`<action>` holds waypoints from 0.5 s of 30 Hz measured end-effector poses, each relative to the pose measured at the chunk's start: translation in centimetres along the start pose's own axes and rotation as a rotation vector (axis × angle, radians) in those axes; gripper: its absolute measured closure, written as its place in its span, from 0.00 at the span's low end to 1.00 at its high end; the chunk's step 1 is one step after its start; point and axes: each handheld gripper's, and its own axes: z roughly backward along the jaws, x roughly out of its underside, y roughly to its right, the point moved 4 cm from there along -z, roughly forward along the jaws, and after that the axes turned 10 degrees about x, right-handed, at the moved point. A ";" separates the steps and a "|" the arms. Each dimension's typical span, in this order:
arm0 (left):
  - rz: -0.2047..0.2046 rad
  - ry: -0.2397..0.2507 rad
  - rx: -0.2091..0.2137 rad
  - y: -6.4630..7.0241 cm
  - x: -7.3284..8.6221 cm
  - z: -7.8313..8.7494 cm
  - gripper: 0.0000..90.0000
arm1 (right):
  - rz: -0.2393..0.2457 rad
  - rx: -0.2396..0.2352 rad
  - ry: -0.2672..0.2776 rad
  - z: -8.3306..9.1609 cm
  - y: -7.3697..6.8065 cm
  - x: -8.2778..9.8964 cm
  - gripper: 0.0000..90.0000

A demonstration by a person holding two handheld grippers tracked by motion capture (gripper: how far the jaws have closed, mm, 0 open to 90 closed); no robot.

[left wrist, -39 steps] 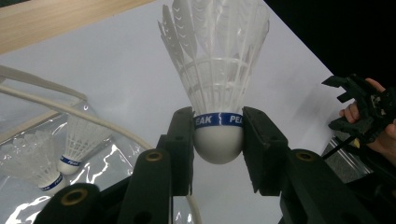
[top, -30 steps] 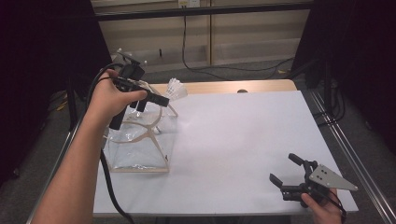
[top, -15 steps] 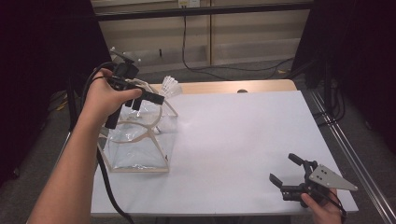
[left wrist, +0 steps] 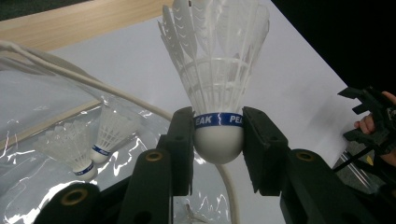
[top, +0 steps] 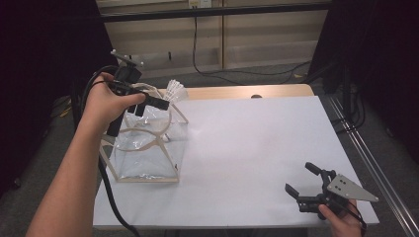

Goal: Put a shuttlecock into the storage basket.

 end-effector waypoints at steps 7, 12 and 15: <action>0.003 0.000 -0.006 -0.2 0.1 0.4 0.73 | -0.001 0.001 0.001 0.0 0.0 0.0 0.03; 0.010 0.004 -0.016 -0.3 0.3 0.7 0.73 | -0.002 0.001 0.002 0.0 0.0 0.0 0.03; 0.009 0.008 -0.022 -0.4 0.3 0.9 0.73 | -0.001 0.001 0.001 0.0 0.1 0.0 0.03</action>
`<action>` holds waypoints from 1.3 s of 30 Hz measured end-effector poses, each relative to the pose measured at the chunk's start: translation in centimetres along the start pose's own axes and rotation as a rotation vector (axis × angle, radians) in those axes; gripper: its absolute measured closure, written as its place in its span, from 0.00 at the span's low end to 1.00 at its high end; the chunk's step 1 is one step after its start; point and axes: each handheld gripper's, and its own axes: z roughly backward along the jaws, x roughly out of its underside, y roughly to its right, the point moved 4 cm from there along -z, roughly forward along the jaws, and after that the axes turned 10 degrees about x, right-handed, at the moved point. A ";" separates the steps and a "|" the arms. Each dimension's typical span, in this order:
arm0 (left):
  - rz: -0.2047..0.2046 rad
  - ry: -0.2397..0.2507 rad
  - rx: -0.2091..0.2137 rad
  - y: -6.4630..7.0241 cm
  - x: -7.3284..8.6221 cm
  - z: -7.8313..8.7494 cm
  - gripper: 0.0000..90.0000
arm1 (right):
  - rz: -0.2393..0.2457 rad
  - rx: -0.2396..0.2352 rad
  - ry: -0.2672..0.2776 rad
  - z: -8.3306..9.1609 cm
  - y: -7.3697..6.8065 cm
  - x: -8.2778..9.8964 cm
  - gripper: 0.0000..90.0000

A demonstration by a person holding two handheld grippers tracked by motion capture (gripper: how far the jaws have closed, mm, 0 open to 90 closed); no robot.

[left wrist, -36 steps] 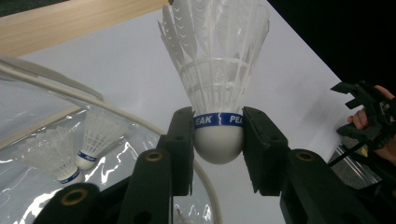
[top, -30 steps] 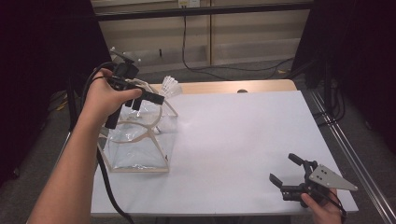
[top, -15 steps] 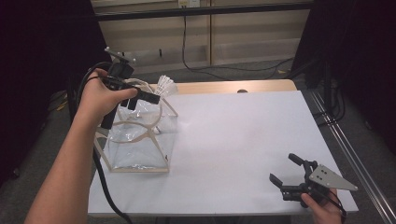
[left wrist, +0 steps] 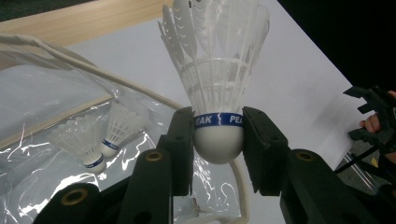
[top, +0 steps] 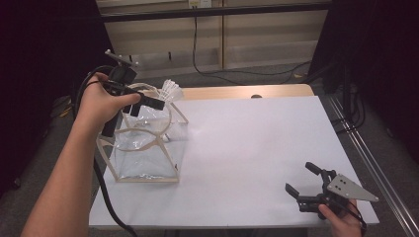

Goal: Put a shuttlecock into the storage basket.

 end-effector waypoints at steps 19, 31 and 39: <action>0.014 0.009 -0.012 -0.6 0.2 1.0 0.73 | -0.004 0.000 -0.002 0.0 -0.1 0.0 0.03; 0.024 0.014 -0.032 -1.0 0.5 1.5 0.73 | -0.004 0.000 -0.002 0.0 -0.1 0.0 0.03; 0.027 0.021 -0.035 -1.2 0.6 1.7 0.73 | -0.003 0.000 -0.002 0.0 -0.1 0.0 0.03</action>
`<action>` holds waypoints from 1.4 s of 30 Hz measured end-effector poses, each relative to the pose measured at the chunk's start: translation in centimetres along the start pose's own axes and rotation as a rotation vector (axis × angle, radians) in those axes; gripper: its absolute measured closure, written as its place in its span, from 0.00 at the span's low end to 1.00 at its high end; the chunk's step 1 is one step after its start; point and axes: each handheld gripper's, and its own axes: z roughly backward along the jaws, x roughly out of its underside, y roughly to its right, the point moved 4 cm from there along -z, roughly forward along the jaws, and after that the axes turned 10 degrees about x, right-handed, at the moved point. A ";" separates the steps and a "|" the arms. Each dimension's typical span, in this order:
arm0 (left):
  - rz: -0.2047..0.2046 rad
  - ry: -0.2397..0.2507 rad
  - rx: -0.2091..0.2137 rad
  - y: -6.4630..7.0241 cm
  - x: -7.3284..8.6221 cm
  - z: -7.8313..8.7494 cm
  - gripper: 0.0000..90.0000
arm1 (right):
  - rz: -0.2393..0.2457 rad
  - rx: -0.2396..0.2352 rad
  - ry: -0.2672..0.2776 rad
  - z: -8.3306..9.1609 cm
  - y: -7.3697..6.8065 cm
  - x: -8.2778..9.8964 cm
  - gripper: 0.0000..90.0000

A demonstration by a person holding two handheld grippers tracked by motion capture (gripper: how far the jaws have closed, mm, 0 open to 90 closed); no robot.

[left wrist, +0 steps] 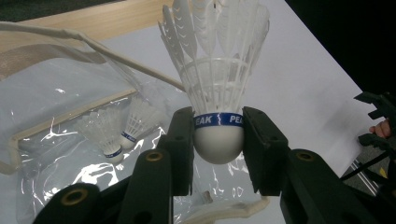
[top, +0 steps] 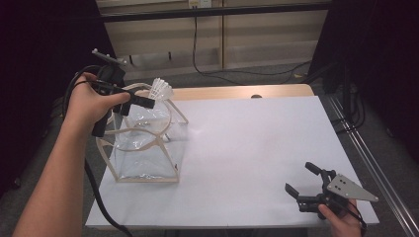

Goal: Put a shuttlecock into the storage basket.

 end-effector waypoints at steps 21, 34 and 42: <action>0.018 0.010 -0.031 -1.0 0.5 0.8 0.73 | 0.002 0.001 0.001 0.0 0.0 0.0 0.03; 0.029 0.022 -0.053 -1.6 0.9 1.3 0.73 | 0.004 0.004 0.005 0.0 0.1 0.0 0.03; 0.039 0.024 -0.069 -2.2 1.2 1.6 0.73 | 0.002 0.004 0.003 0.0 0.0 0.0 0.03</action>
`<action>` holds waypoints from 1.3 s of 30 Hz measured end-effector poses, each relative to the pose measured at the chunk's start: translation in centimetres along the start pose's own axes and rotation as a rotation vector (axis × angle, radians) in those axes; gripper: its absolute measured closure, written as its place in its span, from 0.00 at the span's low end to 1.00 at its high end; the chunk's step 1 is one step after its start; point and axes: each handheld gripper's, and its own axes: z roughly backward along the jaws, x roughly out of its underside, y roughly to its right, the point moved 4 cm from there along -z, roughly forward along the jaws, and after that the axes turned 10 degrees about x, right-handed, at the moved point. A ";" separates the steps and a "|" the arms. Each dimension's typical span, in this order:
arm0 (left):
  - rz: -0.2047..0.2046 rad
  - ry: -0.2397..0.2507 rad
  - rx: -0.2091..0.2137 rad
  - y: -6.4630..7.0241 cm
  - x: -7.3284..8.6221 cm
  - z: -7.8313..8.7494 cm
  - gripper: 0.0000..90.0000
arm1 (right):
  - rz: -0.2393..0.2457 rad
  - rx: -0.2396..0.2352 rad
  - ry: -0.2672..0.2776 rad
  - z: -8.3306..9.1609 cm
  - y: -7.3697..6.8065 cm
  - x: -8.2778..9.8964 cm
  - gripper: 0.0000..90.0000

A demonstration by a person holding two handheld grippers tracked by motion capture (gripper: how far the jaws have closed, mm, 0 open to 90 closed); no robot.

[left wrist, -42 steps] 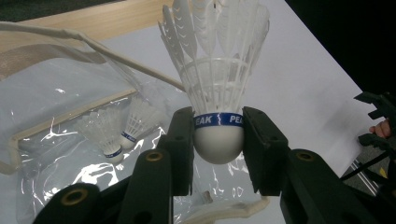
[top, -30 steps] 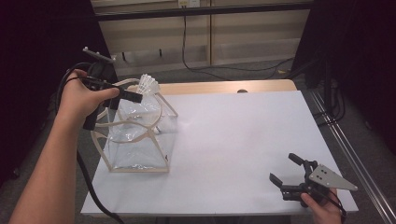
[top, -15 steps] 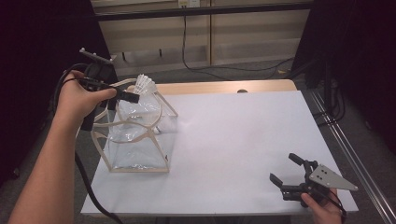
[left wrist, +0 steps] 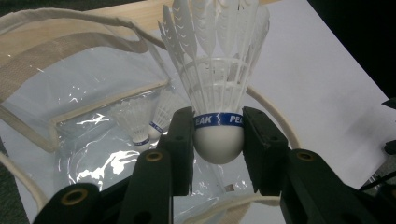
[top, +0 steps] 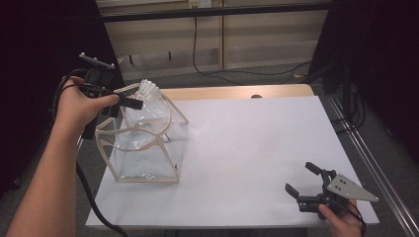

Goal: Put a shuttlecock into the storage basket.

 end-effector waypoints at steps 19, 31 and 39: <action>0.015 0.006 -0.031 -0.9 0.6 0.0 0.73 | -0.002 -0.001 -0.004 0.0 0.0 0.0 0.03; 0.023 0.005 -0.042 -1.4 1.0 -0.1 0.73 | 0.000 -0.003 -0.002 0.0 0.0 0.0 0.03; 0.038 0.006 -0.047 -2.0 1.6 -0.3 0.73 | 0.000 -0.001 -0.002 0.0 0.0 0.0 0.03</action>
